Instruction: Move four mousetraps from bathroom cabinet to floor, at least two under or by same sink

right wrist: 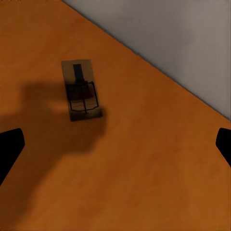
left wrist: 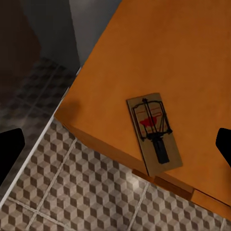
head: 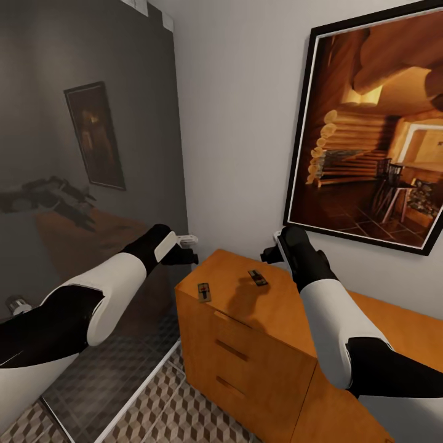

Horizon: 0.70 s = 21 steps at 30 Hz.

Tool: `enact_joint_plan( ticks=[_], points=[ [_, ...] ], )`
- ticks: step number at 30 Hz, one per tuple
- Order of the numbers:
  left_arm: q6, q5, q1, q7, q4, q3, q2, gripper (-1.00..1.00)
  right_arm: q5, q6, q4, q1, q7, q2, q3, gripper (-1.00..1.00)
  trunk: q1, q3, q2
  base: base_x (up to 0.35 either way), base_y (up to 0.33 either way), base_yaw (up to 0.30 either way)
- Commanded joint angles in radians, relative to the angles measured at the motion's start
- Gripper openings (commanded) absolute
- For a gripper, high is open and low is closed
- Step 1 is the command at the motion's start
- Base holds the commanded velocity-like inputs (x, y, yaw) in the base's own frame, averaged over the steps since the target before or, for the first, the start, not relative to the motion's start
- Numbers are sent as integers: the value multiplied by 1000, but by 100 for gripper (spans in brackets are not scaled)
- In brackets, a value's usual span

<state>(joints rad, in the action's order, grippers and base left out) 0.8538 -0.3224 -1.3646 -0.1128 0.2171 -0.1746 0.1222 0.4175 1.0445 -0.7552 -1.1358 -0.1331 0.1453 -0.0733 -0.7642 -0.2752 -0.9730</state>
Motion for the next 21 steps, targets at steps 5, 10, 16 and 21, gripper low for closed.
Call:
enact_joint_plan(
  ticks=[5, 10, 16, 21],
  points=[
    [4, -12, -1, -8, 1, -5, 0, 100, 11, 3, -1, -1, -10, 1, -5, 100, 0, -1, -1, 0, 0, 0],
    [4, -13, -1, -8, 1, -5, 2, 100, 11, 3, -1, -1, -10, 1, -5, 100, 0, -1, -1, 0, 0, 0],
    [4, -13, -1, -8, 1, -5, 6, 100, 11, 3, -1, -1, -10, 0, -5, 100, 0, -1, -1, 0, 0, 0],
    [4, -13, -1, -9, 0, -5, 8, 100, 11, 3, -2, -1, -10, 1, -6, 100, 0, -1, -1, 0, 0, 0]
  ],
)
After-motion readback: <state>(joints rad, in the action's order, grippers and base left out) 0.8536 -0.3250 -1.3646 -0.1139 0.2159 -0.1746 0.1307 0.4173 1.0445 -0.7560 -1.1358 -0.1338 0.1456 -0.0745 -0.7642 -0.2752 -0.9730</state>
